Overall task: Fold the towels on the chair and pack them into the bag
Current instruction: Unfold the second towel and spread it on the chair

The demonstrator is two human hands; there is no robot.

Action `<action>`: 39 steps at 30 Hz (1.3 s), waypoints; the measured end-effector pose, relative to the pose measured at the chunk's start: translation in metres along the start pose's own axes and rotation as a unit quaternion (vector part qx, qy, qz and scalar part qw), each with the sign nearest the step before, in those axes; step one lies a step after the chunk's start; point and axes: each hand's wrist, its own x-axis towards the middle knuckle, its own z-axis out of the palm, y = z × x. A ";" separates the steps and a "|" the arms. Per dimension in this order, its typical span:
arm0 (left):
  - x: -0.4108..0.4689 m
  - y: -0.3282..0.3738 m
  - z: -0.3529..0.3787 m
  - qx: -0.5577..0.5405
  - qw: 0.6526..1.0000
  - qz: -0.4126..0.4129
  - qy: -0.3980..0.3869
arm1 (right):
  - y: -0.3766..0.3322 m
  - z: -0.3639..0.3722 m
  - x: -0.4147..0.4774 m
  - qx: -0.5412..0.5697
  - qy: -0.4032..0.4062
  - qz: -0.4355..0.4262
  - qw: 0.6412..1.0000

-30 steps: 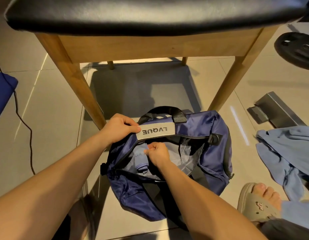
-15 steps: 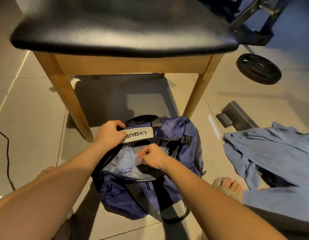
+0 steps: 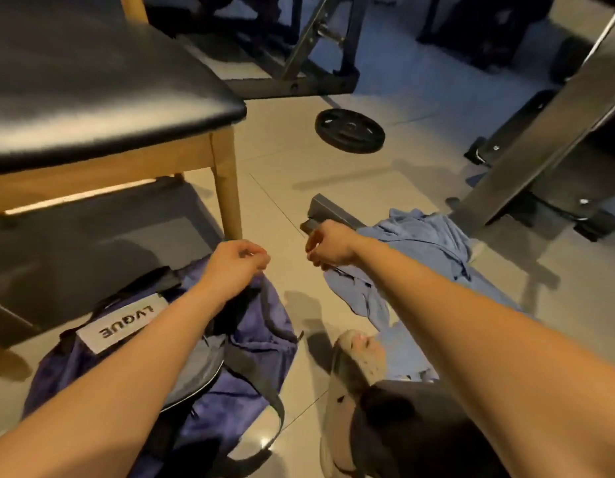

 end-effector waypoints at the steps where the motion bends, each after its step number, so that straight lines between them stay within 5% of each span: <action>1: 0.005 0.005 0.018 0.002 1.000 0.003 -0.025 | 0.022 -0.010 0.001 -0.012 0.019 0.022 0.999; 4: 0.026 0.015 0.073 0.028 0.997 0.021 -0.071 | 0.089 -0.034 0.003 -0.060 0.029 0.091 0.994; 9: 0.044 0.018 0.192 0.102 0.972 0.077 -0.198 | 0.206 -0.052 -0.022 -0.215 -0.065 0.176 0.958; 14: 0.045 -0.008 0.302 0.174 0.932 0.047 -0.314 | 0.267 -0.044 -0.046 -0.293 -0.093 0.164 0.937; 20: 0.045 -0.055 0.345 0.262 0.899 0.040 -0.349 | 0.298 -0.007 -0.047 -0.344 -0.089 0.120 0.927; 24: 0.040 -0.071 0.349 0.224 0.897 -0.032 -0.380 | 0.294 -0.018 -0.038 -0.274 -0.076 0.133 0.950; 28: 0.042 -0.049 0.325 0.158 0.938 0.016 -0.309 | 0.277 -0.056 -0.031 -0.212 -0.086 0.137 0.964; 39: 0.047 0.141 0.168 0.015 0.966 0.109 -0.235 | 0.162 -0.184 -0.072 0.021 0.084 0.115 0.990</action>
